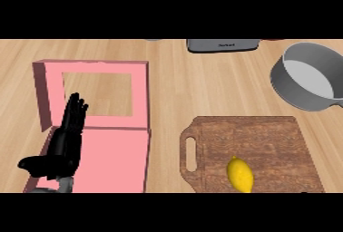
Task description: Pick the lemon from the cutting board and place it in the pot
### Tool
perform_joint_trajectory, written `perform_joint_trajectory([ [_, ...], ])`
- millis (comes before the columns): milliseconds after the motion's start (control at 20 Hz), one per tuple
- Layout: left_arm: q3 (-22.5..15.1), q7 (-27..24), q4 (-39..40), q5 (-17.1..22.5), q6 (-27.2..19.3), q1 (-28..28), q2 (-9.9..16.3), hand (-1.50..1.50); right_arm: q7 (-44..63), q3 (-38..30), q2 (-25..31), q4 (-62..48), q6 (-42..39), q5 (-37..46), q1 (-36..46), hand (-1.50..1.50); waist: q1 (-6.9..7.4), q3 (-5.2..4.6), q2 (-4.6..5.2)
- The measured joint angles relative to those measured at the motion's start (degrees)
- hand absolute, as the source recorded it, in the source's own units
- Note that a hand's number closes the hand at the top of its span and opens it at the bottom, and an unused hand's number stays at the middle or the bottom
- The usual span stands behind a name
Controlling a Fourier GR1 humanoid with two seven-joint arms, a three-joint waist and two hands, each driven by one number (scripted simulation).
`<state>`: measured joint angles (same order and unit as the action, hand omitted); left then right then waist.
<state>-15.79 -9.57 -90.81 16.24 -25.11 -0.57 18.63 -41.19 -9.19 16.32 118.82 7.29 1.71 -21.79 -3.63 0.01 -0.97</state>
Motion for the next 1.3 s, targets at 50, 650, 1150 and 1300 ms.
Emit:
perform_joint_trajectory([
  [50, -0.3, 0.3, -0.6, -0.2, 0.0, 0.2, -0.1, 0.0, -1.9, 0.4, -0.6, 2.3, -0.4, 0.9, -3.7, -1.5, 0.23, 0.0, 0.08],
  [650, -1.7, -0.3, -0.8, -1.0, 1.4, 0.0, -1.7, 0.0, 7.4, 3.3, 2.2, 15.5, -1.9, 24.7, -31.1, -1.5, 2.32, -0.23, 1.07],
  [1150, -1.3, -0.1, -0.3, -1.4, 2.5, -0.8, -2.0, 0.0, 23.8, 15.9, 1.6, 13.9, -1.1, 36.4, -30.2, -1.5, 3.95, -0.2, 1.26],
  [1300, -0.8, -0.6, 0.8, -1.2, 3.2, -1.3, -2.2, 0.0, 29.3, 18.1, 2.0, 12.8, -1.6, 42.2, -27.9, -1.5, 4.16, -0.21, 1.33],
])
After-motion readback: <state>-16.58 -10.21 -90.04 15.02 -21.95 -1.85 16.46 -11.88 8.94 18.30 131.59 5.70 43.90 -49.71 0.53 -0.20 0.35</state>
